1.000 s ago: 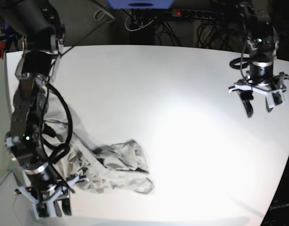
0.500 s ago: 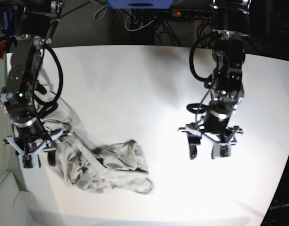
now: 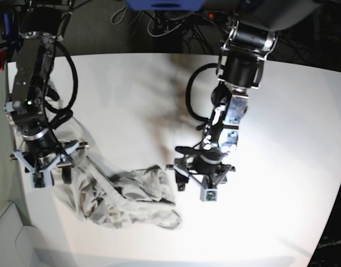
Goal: Layout the t-shirt on the table in an organized manner, then fold the t-shirt properly
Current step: 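Lower the left gripper onto the t-shirt beside the right gripper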
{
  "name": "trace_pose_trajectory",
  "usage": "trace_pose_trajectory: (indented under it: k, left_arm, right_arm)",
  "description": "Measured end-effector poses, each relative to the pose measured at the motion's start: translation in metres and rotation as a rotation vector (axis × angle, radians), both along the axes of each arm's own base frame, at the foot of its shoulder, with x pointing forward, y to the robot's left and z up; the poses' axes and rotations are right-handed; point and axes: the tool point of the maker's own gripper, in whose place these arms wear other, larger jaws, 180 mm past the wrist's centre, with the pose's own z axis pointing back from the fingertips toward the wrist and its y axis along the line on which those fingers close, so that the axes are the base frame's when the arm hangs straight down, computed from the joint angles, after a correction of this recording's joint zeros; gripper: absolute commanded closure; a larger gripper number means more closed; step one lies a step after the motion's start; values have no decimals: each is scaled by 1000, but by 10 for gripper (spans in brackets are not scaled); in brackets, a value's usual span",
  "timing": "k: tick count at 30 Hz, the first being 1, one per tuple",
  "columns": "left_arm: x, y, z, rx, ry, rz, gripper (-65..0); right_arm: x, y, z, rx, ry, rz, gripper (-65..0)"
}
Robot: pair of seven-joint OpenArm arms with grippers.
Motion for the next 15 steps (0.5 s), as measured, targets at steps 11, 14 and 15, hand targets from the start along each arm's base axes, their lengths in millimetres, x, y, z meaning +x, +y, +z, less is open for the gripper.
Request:
trace_pose_trajectory:
  k: [11, 14, 15]
  left_arm:
    - [-5, -52, -23, 75, -25, -149, -378]
    - [-2, -54, -28, 73, -26, -145, -379]
    - [-2, -54, -31, 78, -18, -145, -379]
  right_arm:
    - [1, 12, -2, 13, 1, 22, -264]
    - [0, 18, -4, 20, 5, 36, -264]
    - [-1, 18, -5, 20, 7, 36, -264]
